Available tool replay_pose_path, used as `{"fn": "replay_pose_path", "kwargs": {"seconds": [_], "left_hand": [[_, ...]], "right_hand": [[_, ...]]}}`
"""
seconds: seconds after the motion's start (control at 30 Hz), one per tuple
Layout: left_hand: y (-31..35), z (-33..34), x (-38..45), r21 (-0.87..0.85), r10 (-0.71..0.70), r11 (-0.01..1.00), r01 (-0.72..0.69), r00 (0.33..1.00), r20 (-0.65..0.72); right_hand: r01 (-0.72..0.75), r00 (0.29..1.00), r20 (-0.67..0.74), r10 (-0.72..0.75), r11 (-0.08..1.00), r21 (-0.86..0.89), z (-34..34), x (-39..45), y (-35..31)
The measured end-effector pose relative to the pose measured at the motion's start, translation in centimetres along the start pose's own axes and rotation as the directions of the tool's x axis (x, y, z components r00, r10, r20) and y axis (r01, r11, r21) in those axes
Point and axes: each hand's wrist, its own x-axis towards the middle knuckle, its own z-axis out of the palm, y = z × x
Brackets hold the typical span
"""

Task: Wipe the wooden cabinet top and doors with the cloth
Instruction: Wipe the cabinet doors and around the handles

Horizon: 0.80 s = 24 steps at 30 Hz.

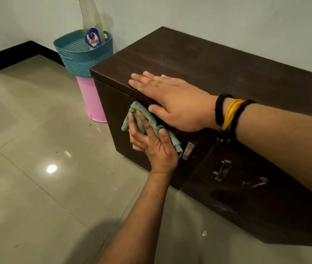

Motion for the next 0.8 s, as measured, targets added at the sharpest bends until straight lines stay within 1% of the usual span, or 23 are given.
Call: {"fn": "replay_pose_path", "kwargs": {"seconds": [0.1,0.23,0.4,0.47,0.53,0.63,0.7,0.73,0.8], "left_hand": [[0.3,0.1,0.5,0.016,0.048,0.999,-0.048,0.999,-0.015],[0.5,0.3,0.4,0.038,0.029,0.999,-0.027,0.999,-0.045],[-0.2,0.7,-0.3,-0.026,0.000,1.000,-0.001,1.000,-0.027],[-1.3,0.8,-1.4,-0.065,-0.060,0.996,0.060,0.998,0.012],[-2.9,0.9,-2.9,-0.117,-0.181,0.976,0.185,0.983,0.044],[-4.6,1.5,-4.7,-0.173,-0.371,0.912,0.372,0.928,0.039],[-5.0,2.2,-5.4,-0.200,-0.491,0.848,0.490,0.870,0.048],[-5.1,2.5,-5.7,-0.209,-0.562,0.802,0.560,0.825,0.057],[-5.3,2.7,-6.1,-0.246,-0.702,0.672,0.698,0.707,0.087]], "right_hand": [[-0.009,1.000,0.001,0.009,1.000,-0.020,0.1,-0.1,0.0],[-0.013,1.000,0.000,0.013,1.000,-0.026,0.0,-0.1,-0.2],[-0.015,1.000,0.000,0.015,0.999,-0.048,0.1,-0.2,-0.1],[-0.017,1.000,0.000,0.017,0.999,-0.052,0.1,-0.1,-0.1],[-0.018,1.000,-0.001,0.018,0.998,-0.058,0.1,0.0,-0.2],[-0.022,1.000,-0.005,0.022,0.998,-0.064,0.2,0.1,-0.2],[-0.022,1.000,0.000,0.022,0.998,-0.063,0.3,0.0,-0.1],[-0.020,1.000,-0.001,0.020,0.998,-0.062,0.3,0.0,-0.1],[-0.019,1.000,-0.007,0.018,0.998,-0.063,0.4,0.2,-0.2]]}}
